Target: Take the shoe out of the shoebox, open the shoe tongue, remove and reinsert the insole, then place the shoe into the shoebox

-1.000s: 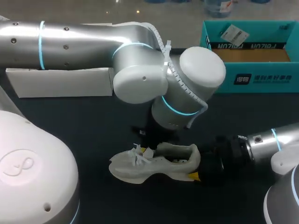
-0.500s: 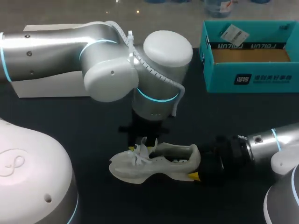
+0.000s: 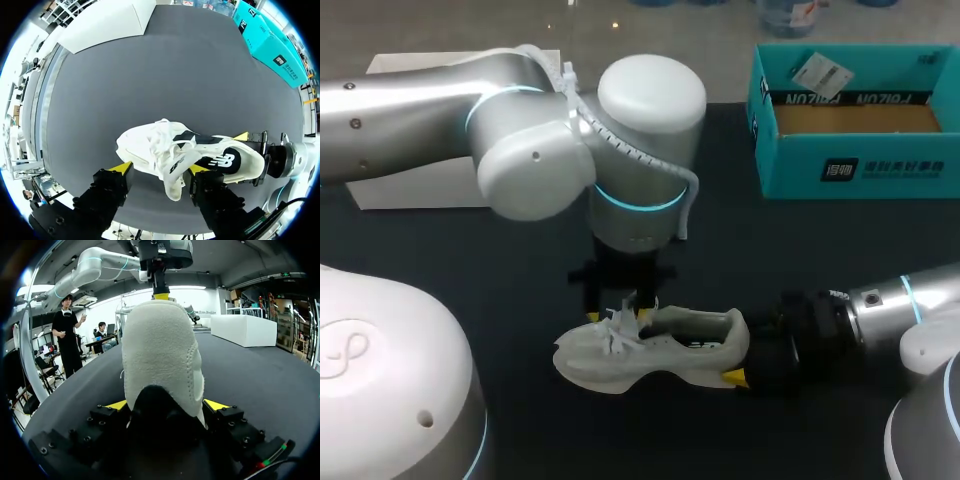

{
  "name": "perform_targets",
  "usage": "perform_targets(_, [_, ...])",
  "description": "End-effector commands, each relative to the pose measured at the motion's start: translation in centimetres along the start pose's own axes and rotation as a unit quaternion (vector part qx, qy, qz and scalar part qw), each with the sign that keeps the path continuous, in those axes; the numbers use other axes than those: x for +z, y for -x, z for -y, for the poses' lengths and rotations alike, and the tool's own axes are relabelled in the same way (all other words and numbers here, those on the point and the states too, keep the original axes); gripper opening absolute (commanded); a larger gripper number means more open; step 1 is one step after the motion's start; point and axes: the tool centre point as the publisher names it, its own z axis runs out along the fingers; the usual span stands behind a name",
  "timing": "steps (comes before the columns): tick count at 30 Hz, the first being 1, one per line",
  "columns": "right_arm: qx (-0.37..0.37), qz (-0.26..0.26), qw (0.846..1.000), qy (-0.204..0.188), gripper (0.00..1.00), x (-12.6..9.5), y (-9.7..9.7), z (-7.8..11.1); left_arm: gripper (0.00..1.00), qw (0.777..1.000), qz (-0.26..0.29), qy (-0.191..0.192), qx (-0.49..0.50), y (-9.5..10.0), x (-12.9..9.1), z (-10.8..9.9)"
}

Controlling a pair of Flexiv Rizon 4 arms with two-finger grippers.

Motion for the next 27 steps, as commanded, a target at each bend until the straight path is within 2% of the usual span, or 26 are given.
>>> perform_targets(1, [0.000, 0.001, 1.000, -0.002, 0.00, 0.1, -0.2, 0.2, 0.00, 1.000, 0.001, -0.002, -0.027, -0.1, 0.1, -0.3])
perform_targets(15, [0.000, 0.001, 1.000, -0.002, 0.00, 0.1, -0.2, 0.2, 0.00, 0.998, -0.001, 0.036, -0.043, 3.1, 2.2, 0.2])
perform_targets(27, [0.000, 0.001, 1.000, -0.002, 0.00, 0.1, -0.2, 0.2, 0.00, 0.996, 0.010, 0.068, -0.051, 4.2, 4.7, -0.2])
